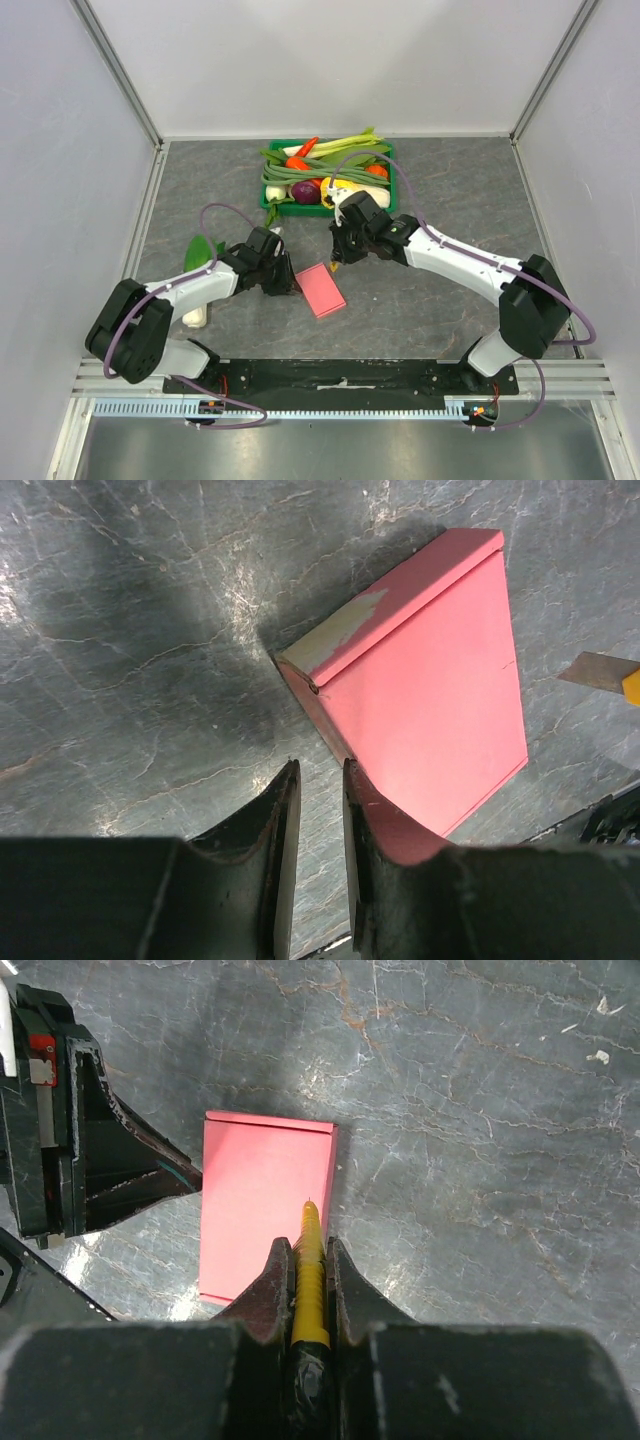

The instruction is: Unpack the express box

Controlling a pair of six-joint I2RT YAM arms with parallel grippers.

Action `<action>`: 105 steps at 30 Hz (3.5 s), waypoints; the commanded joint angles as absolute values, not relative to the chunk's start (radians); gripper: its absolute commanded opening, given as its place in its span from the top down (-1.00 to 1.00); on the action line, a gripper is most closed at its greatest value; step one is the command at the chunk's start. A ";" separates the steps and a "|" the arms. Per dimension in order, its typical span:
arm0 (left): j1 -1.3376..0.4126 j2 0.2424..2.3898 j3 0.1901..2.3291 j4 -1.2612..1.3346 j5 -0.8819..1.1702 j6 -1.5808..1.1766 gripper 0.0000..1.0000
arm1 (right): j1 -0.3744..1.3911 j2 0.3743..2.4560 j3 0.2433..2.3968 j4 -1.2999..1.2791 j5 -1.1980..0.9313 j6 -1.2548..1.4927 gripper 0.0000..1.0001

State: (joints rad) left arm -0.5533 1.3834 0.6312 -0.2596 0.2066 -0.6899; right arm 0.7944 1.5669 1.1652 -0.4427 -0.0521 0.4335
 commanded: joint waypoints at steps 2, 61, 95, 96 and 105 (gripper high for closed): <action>-0.558 1.341 0.653 -0.255 0.173 -0.657 0.42 | 0.815 1.555 1.212 -0.446 -0.028 0.411 1.00; -0.558 1.235 0.560 -0.166 0.232 -0.704 -0.03 | 0.808 1.669 1.094 -0.443 0.123 0.471 1.00; -0.560 1.370 0.637 0.101 0.474 -0.736 0.30 | 0.808 1.680 1.092 -0.405 0.057 0.460 1.00; -0.560 1.377 0.643 0.101 0.477 -0.732 0.30 | 0.808 1.680 1.092 -0.403 0.055 0.462 1.00; -0.560 1.451 0.718 0.081 0.483 -0.709 0.28 | 0.810 1.681 1.103 -0.371 0.031 0.451 1.00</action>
